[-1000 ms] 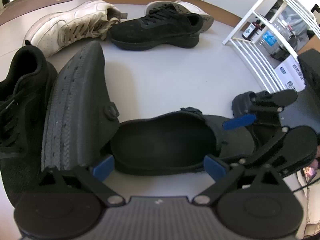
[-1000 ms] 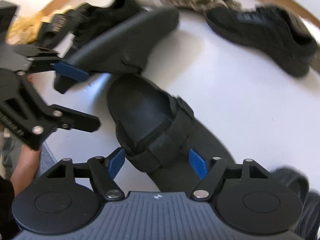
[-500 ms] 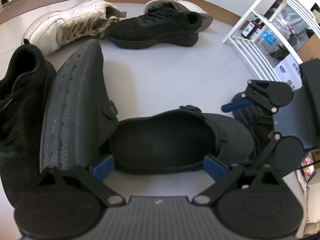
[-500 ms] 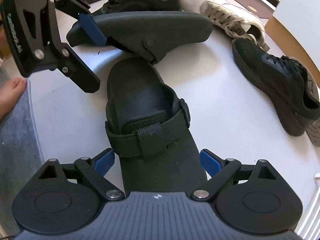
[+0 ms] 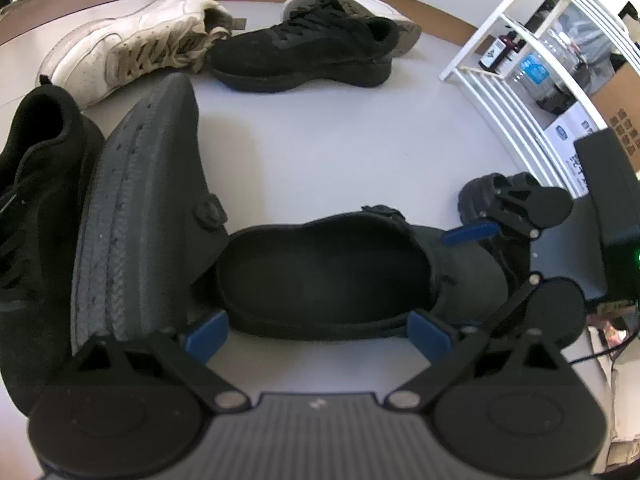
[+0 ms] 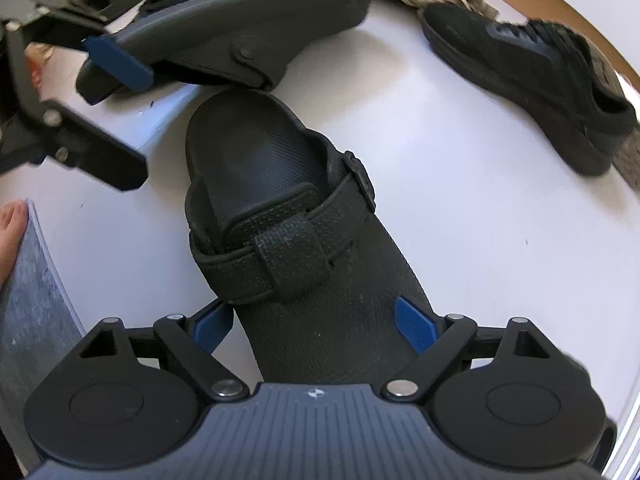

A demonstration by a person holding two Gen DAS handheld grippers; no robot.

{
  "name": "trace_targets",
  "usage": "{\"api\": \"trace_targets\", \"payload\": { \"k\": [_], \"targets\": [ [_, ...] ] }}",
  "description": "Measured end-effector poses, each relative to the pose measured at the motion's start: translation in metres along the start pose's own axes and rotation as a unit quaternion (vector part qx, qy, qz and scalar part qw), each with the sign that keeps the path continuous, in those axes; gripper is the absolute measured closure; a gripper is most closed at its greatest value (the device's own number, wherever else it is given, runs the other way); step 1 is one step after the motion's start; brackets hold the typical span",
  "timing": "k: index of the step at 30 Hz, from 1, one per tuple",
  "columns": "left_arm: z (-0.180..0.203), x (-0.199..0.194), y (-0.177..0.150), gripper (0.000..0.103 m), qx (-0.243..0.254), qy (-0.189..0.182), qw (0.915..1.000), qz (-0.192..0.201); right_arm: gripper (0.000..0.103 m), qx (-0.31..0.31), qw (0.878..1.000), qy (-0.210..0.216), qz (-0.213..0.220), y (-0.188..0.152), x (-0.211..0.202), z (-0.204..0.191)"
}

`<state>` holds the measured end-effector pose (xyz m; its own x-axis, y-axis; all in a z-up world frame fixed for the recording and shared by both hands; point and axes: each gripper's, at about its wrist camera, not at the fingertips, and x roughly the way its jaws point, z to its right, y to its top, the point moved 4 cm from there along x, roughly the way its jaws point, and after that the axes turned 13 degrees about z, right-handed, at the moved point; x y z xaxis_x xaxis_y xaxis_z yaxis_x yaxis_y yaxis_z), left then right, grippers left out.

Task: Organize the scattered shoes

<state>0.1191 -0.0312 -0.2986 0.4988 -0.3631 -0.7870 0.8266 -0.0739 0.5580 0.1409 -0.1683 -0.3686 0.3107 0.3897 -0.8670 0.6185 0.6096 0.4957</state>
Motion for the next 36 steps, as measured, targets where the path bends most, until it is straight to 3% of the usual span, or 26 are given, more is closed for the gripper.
{"api": "trace_targets", "payload": {
  "k": [8,13,21,25,29,36],
  "targets": [
    [0.000,0.001,-0.003,0.005,0.001,-0.002,1.0000,-0.002,0.017,0.100,0.994,-0.030,-0.015,-0.012,-0.012,0.009],
    [0.000,0.001,-0.003,0.005,0.002,-0.001,1.0000,-0.002,0.019,0.183,0.983,-0.026,-0.017,-0.018,-0.019,0.022],
    [0.002,0.002,-0.003,0.005,0.002,-0.001,1.0000,-0.002,0.016,0.241,0.970,-0.011,-0.008,-0.022,-0.027,0.032],
    [0.003,0.002,-0.002,0.005,0.004,-0.001,1.0000,-0.002,0.013,0.240,0.971,-0.005,0.009,-0.019,-0.033,0.035],
    [0.004,0.003,-0.002,0.005,0.005,-0.001,1.0000,-0.001,0.007,0.189,0.981,-0.039,0.034,-0.015,-0.036,0.030],
    [0.004,0.003,-0.003,0.005,0.005,-0.003,1.0000,-0.002,0.001,0.164,0.985,-0.026,0.048,-0.010,-0.030,0.025]
  ]
}}
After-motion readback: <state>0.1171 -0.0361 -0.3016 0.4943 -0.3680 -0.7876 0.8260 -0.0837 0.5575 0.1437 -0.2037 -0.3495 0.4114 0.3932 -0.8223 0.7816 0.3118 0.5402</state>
